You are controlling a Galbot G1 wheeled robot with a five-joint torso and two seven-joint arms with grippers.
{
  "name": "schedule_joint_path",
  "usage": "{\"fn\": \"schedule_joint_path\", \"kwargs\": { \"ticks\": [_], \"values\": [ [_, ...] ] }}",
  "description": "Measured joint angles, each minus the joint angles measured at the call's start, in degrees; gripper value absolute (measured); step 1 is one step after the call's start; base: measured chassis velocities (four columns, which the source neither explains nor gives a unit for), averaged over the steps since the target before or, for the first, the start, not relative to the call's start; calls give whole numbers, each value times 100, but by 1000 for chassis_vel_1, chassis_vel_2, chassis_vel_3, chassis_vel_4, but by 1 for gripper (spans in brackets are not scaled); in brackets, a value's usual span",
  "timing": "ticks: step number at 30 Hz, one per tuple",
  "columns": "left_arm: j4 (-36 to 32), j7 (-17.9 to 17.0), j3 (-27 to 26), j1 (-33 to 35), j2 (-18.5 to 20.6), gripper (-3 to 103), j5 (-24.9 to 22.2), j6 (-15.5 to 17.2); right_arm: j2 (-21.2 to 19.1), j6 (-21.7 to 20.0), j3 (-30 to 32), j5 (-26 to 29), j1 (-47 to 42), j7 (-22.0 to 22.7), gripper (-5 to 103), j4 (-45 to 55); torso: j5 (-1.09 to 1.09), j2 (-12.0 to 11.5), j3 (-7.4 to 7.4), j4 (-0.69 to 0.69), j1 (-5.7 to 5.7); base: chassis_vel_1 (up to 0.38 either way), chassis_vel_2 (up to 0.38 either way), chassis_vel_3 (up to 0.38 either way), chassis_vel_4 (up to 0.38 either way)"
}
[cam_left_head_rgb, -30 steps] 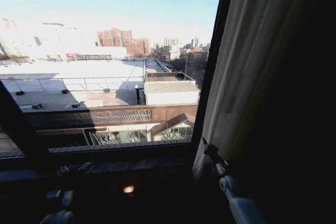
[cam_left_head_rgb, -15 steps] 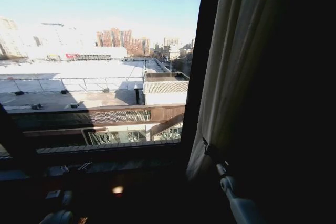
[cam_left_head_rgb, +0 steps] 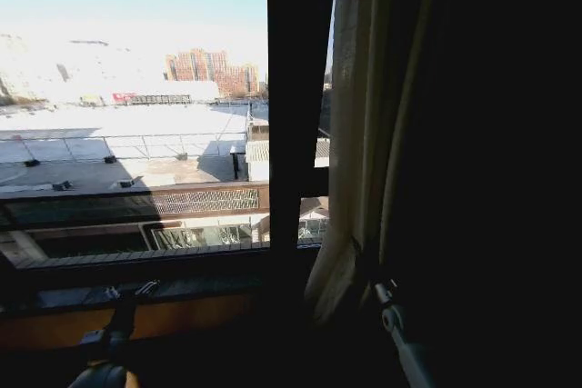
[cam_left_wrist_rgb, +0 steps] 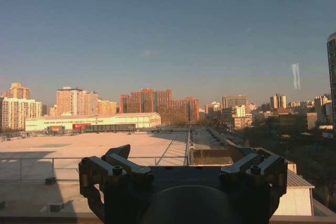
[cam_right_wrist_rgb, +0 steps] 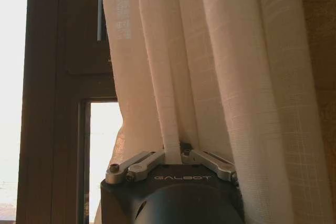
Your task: Open the curtains by pulling them apart, changing their state from closed to fully open.
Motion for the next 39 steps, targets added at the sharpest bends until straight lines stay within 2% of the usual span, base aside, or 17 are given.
{"fn": "schedule_joint_path", "kwargs": {
  "ticks": [7,8,10,13,14,15,21,28,30,31,34,35,37,38,39],
  "values": [
    [0,0,-1,0,1,100,0,0,-39,-14,8,-90,-16,129,0,-3,-6,0,-1,4,-2,-18,-35,40,19],
    [2,-2,-3,1,1,100,0,0,-51,-47,26,-139,-13,255,0,-18,-11,1,0,6,-1,50,43,-60,-17],
    [2,-6,-7,1,3,100,1,0,-93,-253,104,-381,0,858,0,-22,-6,1,-1,7,-1,65,70,-80,-48],
    [2,-6,-7,1,3,100,0,0,-109,-341,138,-457,3,1067,0,-17,-5,1,-1,5,-1,68,58,-60,-60],
    [2,-6,-6,1,3,100,0,0,-162,-540,227,-588,26,1554,0,-16,-6,1,-1,5,-1,0,0,0,0],
    [1,-6,-6,1,3,100,0,0,-194,-619,282,-615,37,1723,0,-25,-5,1,-1,4,-1,0,0,0,0],
    [1,-4,-3,1,1,100,0,1,-357,-860,464,-635,14,2184,0,-14,-4,0,-1,3,-1,0,0,0,0],
    [1,-4,-3,1,1,100,0,0,-341,-864,445,-605,-63,2198,0,78,-4,1,0,3,-1,0,0,0,0],
    [2,-4,-3,1,1,100,0,0,-312,-853,381,-398,-197,1799,-2,281,-3,0,0,3,-1,0,0,0,0],
    [1,-4,-3,1,1,100,0,0,-293,-866,354,-361,-256,1624,3,367,-2,0,0,2,-1,0,0,0,0],
    [1,-4,-3,0,1,100,0,0,-249,-817,271,-306,-341,1449,3,512,-2,0,0,2,-1,0,0,0,0],
    [1,-4,-3,0,1,100,0,0,-238,-809,252,-291,-361,1420,14,552,-2,0,0,3,-1,0,0,0,0],
    [1,-4,-3,1,1,100,0,0,-213,-808,191,-253,-481,1264,25,744,-5,0,0,4,-1,0,0,0,0],
    [2,-5,-3,1,1,100,0,0,-213,-804,174,-276,-550,1212,25,815,-6,0,0,4,-1,0,0,0,0],
    [1,-5,-3,1,1,100,0,0,-213,-800,163,-292,-600,1194,31,859,-5,1,0,4,-1,0,0,0,0]
  ]
}}
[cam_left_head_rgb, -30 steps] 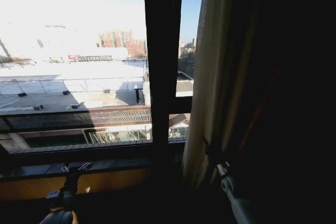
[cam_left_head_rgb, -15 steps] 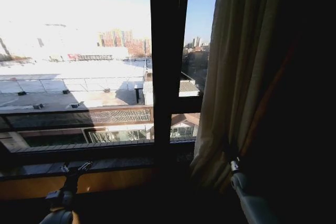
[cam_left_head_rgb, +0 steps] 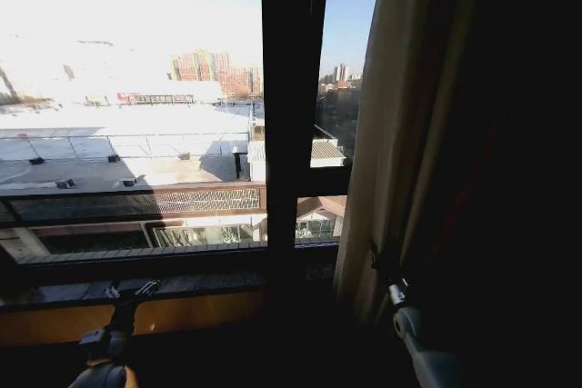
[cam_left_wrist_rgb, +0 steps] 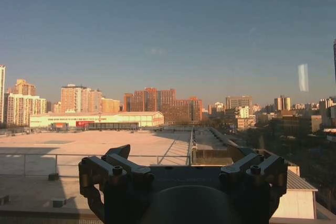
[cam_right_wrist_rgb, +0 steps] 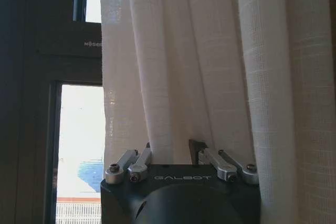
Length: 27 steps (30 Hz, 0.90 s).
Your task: Open the curtains by pulling them apart, changing their state from closed to fully open.
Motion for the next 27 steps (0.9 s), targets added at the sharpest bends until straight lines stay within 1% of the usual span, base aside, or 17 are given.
{"fn": "schedule_joint_path", "kwargs": {
  "ticks": [1,5,7,10,12,16,18,19,27],
  "values": [
    [0,0,0,0,0,100,0,0,0,0,0,0,0,0,31,0,0,0,0,0,0,0,0,0,0],
    [0,0,0,0,0,100,0,0,-48,1,-36,-11,-334,-97,52,295,2,0,0,-1,0,0,0,0,0],
    [0,0,0,0,0,100,0,0,-52,1,-36,-15,-376,-112,52,330,2,0,0,-1,0,0,0,0,0],
    [0,0,0,0,0,100,0,0,-49,17,-37,-52,-513,-127,69,435,1,0,0,-1,0,0,0,0,0],
    [0,0,0,0,0,100,0,0,-47,21,-37,-57,-520,-126,69,444,1,0,0,-1,0,0,0,0,0],
    [0,0,0,0,0,100,0,0,-41,31,-40,-65,-529,-114,90,453,1,0,0,-1,0,0,0,0,0],
    [0,0,0,0,0,100,0,0,-41,31,-40,-66,-529,-113,90,453,2,0,0,-1,0,0,0,0,0],
    [0,0,0,0,0,100,0,0,-40,33,-40,-66,-527,-110,98,453,2,0,0,-1,0,0,0,0,0],
    [0,0,0,0,0,100,0,0,-38,38,-40,-69,-520,-102,100,448,1,0,0,-1,0,0,0,0,0]
  ]
}}
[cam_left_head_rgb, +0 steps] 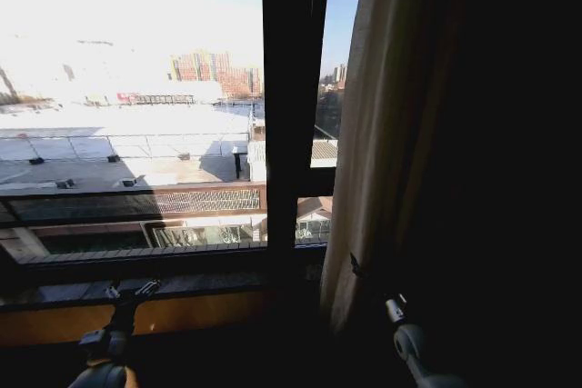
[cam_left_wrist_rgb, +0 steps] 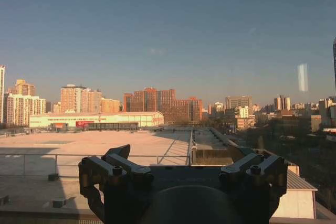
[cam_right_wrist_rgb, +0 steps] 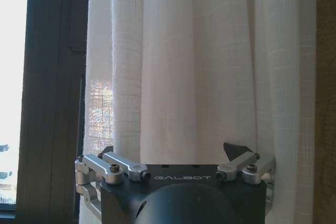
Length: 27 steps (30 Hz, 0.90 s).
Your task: Open the curtains by pulling them apart, changing their state from closed to fully open.
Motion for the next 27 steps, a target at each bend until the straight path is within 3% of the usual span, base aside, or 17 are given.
{"fn": "schedule_joint_path", "kwargs": {
  "ticks": [16,27],
  "values": [
    [0,0,0,0,0,100,0,0,0,7,2,0,7,9,100,-9,0,0,0,0,0,17,8,-17,-9],
    [0,0,0,0,0,100,0,0,0,7,3,0,9,10,100,-11,0,0,0,1,0,205,151,-198,-139]
  ]
}}
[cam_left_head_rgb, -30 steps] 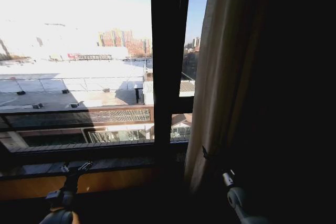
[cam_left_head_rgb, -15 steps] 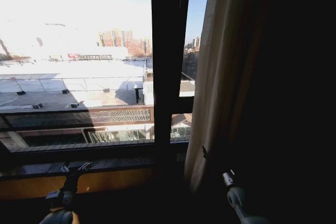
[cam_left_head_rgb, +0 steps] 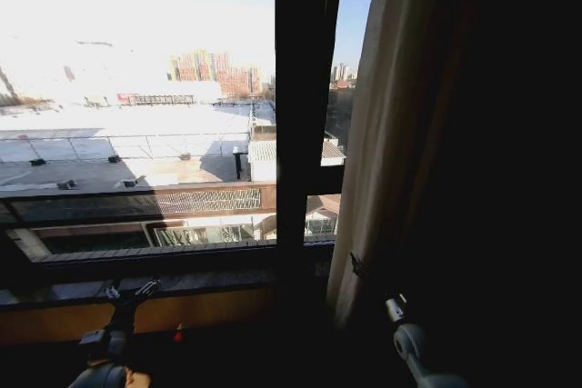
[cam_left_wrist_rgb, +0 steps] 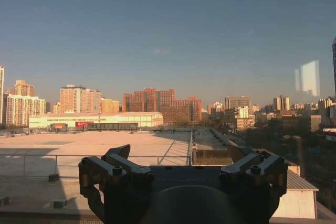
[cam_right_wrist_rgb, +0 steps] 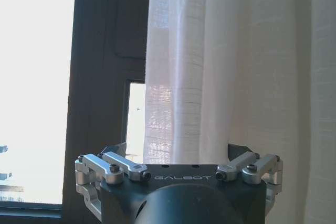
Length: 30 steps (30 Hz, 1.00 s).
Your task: Open the curtains by pulling them apart, changing their state from closed to fully open.
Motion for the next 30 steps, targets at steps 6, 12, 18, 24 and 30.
{"fn": "schedule_joint_path", "kwargs": {
  "ticks": [6,12,18,24,30],
  "values": [
    [0,0,0,0,0,100,0,0,0,0,0,0,0,0,100,0,2,0,0,-1,0,299,309,-294,-283],
    [0,0,0,0,0,100,0,0,0,0,0,0,1,0,100,-1,0,0,0,0,0,319,347,-337,-333],
    [0,0,0,0,0,100,0,0,0,0,0,0,1,0,100,-1,0,0,0,0,0,362,369,-366,-361],
    [0,0,0,0,0,100,0,0,0,0,0,0,1,0,100,-1,2,-1,0,-1,0,359,363,-367,-365],
    [0,0,0,0,0,100,0,0,1,0,0,0,1,0,100,-1,2,0,0,-1,0,346,339,-361,-329]
  ]
}}
